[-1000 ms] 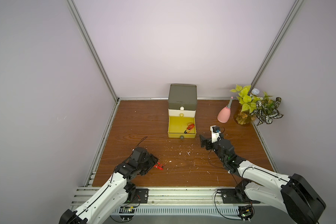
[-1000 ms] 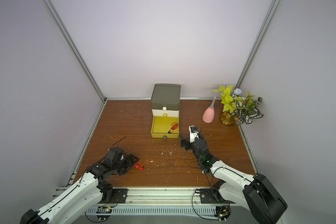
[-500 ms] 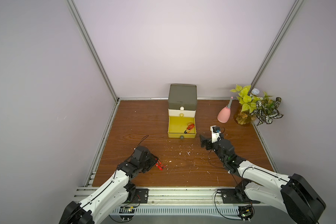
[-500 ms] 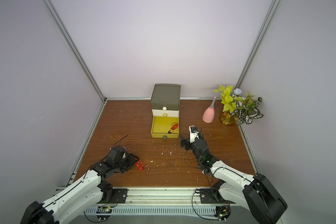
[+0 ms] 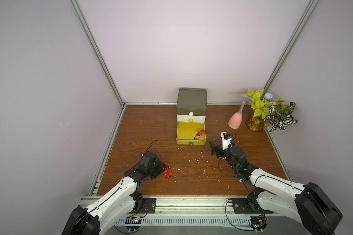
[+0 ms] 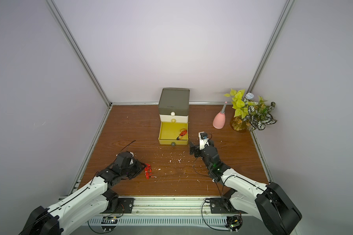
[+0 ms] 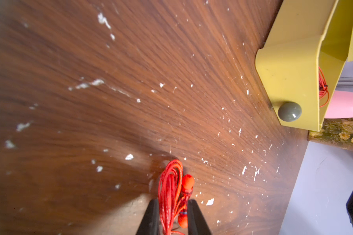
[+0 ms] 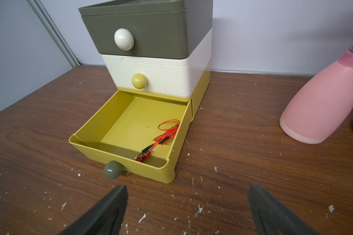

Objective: Place the wired earphones into the drawer by color
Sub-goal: Pick up the wired earphones from the center of the board.

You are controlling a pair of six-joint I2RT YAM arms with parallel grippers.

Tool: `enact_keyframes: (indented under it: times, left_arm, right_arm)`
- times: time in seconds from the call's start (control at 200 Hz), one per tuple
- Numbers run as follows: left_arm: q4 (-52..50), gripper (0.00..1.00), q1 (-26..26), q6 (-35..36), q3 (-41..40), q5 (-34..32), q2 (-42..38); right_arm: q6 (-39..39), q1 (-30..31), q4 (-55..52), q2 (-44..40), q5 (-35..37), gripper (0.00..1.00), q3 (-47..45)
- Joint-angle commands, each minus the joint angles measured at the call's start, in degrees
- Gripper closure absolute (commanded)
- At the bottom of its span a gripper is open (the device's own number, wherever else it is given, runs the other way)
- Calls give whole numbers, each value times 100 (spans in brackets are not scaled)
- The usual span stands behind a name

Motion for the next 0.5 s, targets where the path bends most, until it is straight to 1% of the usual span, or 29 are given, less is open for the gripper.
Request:
enact_keyframes:
  times: [0.0,0.495]
  left_arm:
    - [70,80,-59,106,-53,-53,31]
    - [258,79,-94,127,-129,39,215]
  right_arm:
    - [56,-23,258,-47,133,1,-32]
    - [56,-19,267,-47,143,1,-33]
